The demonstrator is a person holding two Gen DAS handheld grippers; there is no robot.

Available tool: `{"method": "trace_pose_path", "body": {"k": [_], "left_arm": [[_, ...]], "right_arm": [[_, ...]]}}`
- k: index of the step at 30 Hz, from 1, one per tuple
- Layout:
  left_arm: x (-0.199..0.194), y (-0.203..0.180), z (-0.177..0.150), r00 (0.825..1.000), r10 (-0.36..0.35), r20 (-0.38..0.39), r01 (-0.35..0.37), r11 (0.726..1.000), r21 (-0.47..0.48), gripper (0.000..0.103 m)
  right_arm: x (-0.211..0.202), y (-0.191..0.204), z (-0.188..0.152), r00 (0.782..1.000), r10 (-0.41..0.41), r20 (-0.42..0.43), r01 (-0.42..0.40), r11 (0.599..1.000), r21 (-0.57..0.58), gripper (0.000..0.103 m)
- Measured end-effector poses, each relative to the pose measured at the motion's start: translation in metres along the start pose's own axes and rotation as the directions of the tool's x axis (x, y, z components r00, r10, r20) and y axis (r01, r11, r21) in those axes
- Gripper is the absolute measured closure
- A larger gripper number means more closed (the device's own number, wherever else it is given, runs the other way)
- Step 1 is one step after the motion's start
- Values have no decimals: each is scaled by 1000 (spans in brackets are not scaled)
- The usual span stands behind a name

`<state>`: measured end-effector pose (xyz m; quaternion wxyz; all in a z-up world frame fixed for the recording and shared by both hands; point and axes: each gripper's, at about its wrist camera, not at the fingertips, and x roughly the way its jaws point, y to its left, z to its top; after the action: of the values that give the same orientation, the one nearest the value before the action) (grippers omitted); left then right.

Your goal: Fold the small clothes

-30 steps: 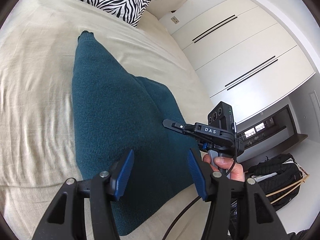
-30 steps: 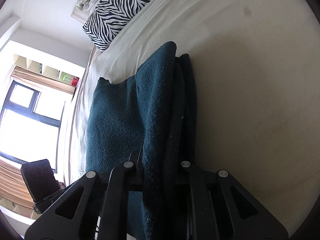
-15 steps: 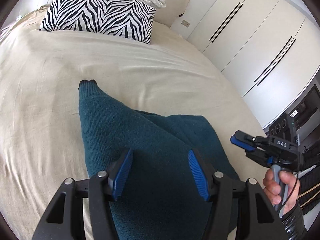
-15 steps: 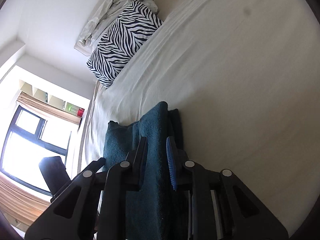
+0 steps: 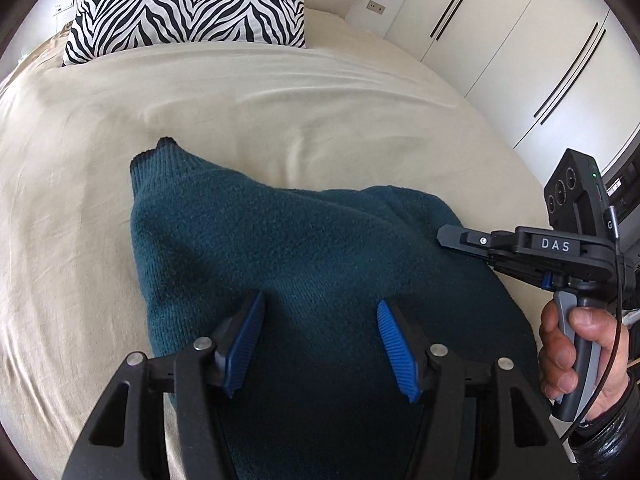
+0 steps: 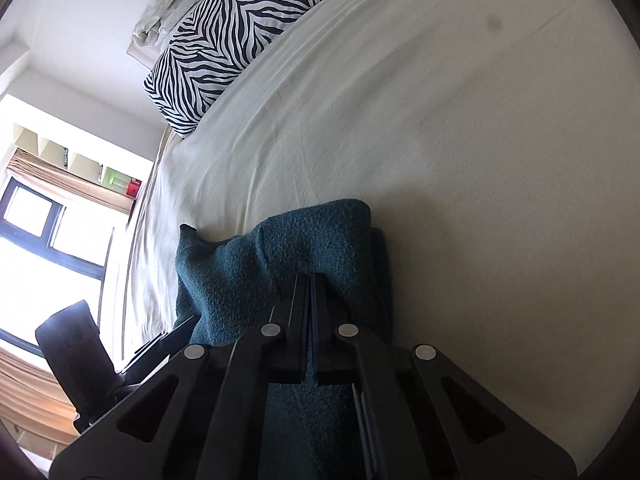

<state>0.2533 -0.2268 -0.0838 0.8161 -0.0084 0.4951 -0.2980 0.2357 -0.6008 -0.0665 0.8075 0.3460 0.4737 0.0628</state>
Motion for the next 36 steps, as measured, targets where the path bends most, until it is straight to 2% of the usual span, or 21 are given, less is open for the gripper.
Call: {"method": "trace_pose_path", "body": {"k": [1, 3, 6, 9, 10, 11, 13, 16, 18, 19, 20, 21, 22, 23, 25, 27, 31, 33, 34, 36], "left_arm": [[-1, 0, -1, 1000, -2, 4, 2, 1000, 0, 42], [-3, 2, -3, 1000, -14, 15, 14, 1000, -4, 42], [-5, 3, -7, 999, -19, 32, 19, 1000, -4, 42], [-5, 0, -9, 999, -4, 43, 4, 1000, 4, 42], [-5, -2, -10, 999, 1, 45, -1, 1000, 7, 42], [-4, -3, -11, 999, 9, 49, -10, 1000, 15, 41], [-6, -4, -13, 998, 12, 62, -13, 1000, 18, 41], [-23, 0, -19, 992, -23, 126, 25, 1000, -12, 42], [-44, 7, -27, 984, -47, 170, 60, 996, -71, 42], [-56, 10, -32, 978, -51, 201, 72, 993, -96, 41], [-68, 16, -38, 972, -44, 232, 74, 989, -126, 40], [-76, 22, -44, 967, -43, 251, 84, 985, -153, 39], [-81, 30, -50, 966, -47, 255, 95, 979, -179, 37], [-83, 37, -55, 969, -45, 242, 97, 974, -206, 36], [-78, 51, -63, 981, -50, 188, 100, 959, -264, 36], [-69, 61, -69, 986, -101, 136, 140, 938, -317, 36], [-49, 61, -73, 972, -227, 57, 232, 896, -380, 34], [-42, 51, -71, 975, -221, 29, 217, 909, -355, 33], [-39, 46, -70, 978, -209, 19, 203, 920, -337, 33], [-33, 43, -68, 980, -198, 5, 188, 924, -332, 32]], "right_arm": [[-9, 6, -4, 1000, -4, 16, 4, 1000, -9, 98], [-33, 18, -19, 998, 35, 50, -33, 999, -37, 98], [-54, 30, -43, 996, 72, 54, -68, 995, -78, 98], [-48, 18, -71, 999, 33, 14, -32, 996, -88, 98], [-41, 8, -80, 999, 50, 2, -50, 996, -81, 98], [-40, 1, -85, 996, 89, 26, -86, 993, -85, 98], [-44, -3, -88, 992, 115, 49, -111, 991, -81, 98], [-58, 8, -87, 996, 68, 62, -62, 994, -94, 97], [-72, 18, -88, 995, 42, 86, -29, 989, -145, 85], [-79, 20, -87, 995, 30, 90, -15, 987, -159, 68], [-85, 20, -87, 995, 15, 99, 1, 987, -160, 43], [-91, 18, -86, 992, 8, 124, 10, 988, -151, 34], [-96, 16, -85, 989, 7, 149, 14, 990, -138, 29], [-97, 12, -83, 990, 10, 143, 8, 991, -130, 29], [-87, 1, -78, 998, 17, 62, -12, 996, -84, 29], [-70, -3, -74, 999, 40, -1, -40, 998, -55, 29], [-41, 0, -73, 994, 60, -95, -66, 996, -57, 30], [-33, 5, -71, 993, 43, -112, -51, 996, -69, 31], [-30, 7, -70, 992, 35, -119, -44, 997, -67, 38], [-23, 15, -68, 991, -34, -133, 21, 995, -96, 50]]}}
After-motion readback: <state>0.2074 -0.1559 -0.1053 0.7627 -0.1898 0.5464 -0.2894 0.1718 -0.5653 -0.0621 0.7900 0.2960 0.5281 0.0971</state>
